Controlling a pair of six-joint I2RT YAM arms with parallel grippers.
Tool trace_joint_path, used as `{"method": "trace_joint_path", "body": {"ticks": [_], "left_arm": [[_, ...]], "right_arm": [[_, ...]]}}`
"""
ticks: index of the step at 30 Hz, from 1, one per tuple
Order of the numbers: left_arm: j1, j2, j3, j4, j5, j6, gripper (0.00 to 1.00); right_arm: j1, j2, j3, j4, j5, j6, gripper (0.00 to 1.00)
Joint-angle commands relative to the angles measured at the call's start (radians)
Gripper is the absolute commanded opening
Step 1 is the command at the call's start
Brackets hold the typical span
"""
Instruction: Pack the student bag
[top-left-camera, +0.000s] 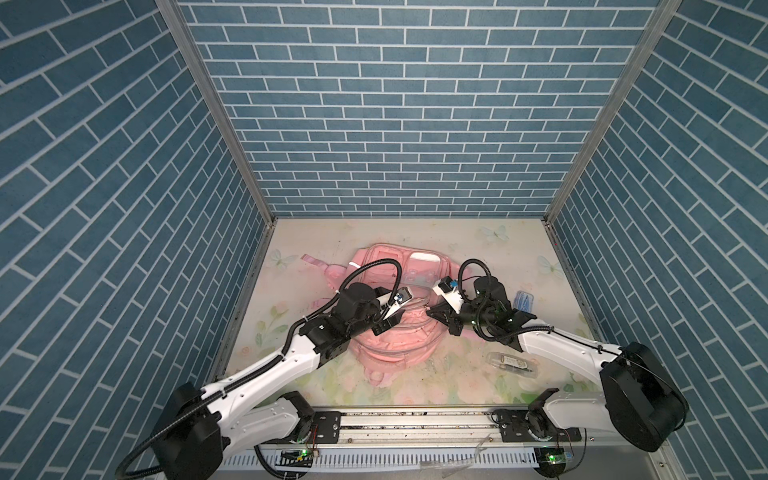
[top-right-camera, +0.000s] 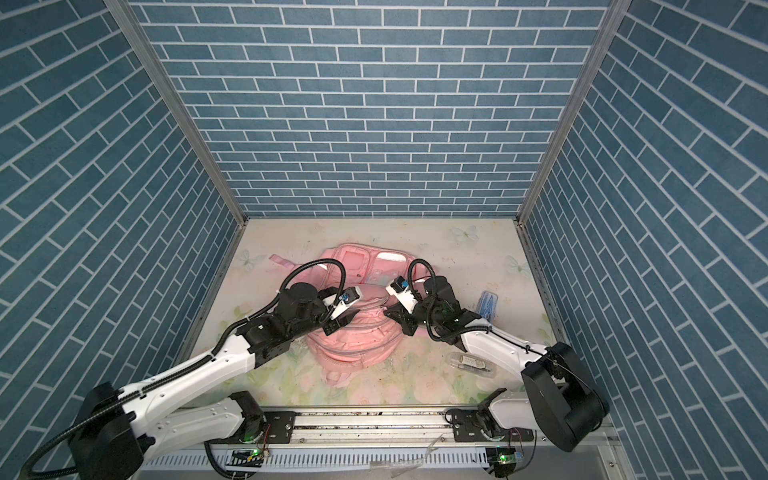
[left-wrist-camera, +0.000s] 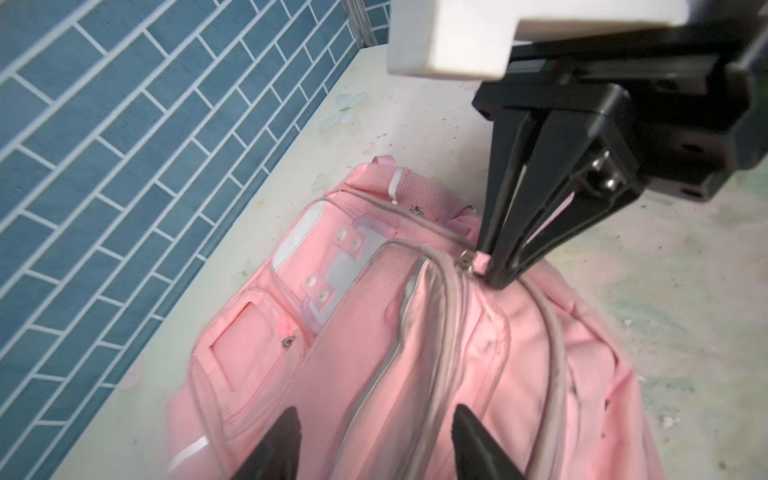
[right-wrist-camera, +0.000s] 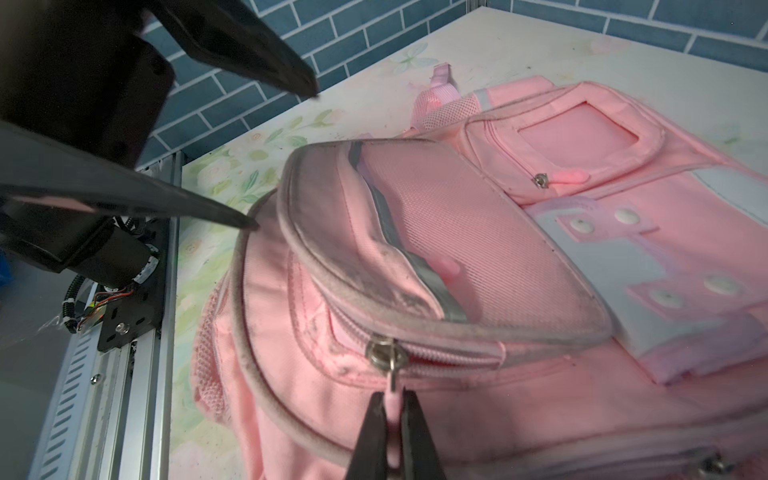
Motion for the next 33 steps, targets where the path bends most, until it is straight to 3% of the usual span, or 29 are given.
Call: {"method": "trace_joint_path", "body": {"ticks": [1, 8, 10, 11, 15, 16, 20, 25, 29, 33], "left_arm": [[0.033, -0.017, -0.044, -0.128, -0.021, 0.09, 0.64], [0.112, 0.049, -0.074, -0.061, -0.044, 0.099, 0.63], [0.123, 0.078, -0.069, -0.048, -0.045, 0.104, 0.58], [0.127, 0.091, -0.065, -0.043, -0.044, 0.105, 0.51], [0.128, 0.102, -0.043, -0.048, 0.007, 0.082, 0.02], [0.127, 0.098, -0.036, -0.058, 0.033, 0.073, 0.0], [0.082, 0.071, 0.015, -0.109, 0.117, -0.036, 0.0], [-0.03, 0.101, 0.07, -0.018, 0.106, -0.306, 0.0], [-0.032, 0.2, 0.16, -0.001, 0.039, -0.489, 0.0], [-0.031, 0.311, 0.272, -0.076, -0.044, -0.522, 0.0]], "right_arm": [[-0.008, -0.015, 0.011, -0.007, 0.009, 0.007, 0.0], [-0.009, -0.006, 0.019, 0.007, -0.02, 0.032, 0.0], [-0.009, -0.008, 0.021, 0.008, -0.017, 0.038, 0.0], [-0.009, -0.009, 0.024, 0.006, -0.008, 0.038, 0.0], [-0.01, 0.007, 0.061, -0.036, 0.056, 0.037, 0.0], [-0.013, 0.014, 0.074, -0.048, 0.076, 0.035, 0.0], [-0.065, 0.051, 0.161, -0.135, 0.136, 0.001, 0.0], [-0.16, 0.098, 0.28, -0.272, 0.127, -0.078, 0.0], [-0.162, 0.065, 0.294, -0.328, 0.136, -0.145, 0.0], [-0.14, -0.022, 0.232, -0.308, 0.134, -0.13, 0.0]]}}
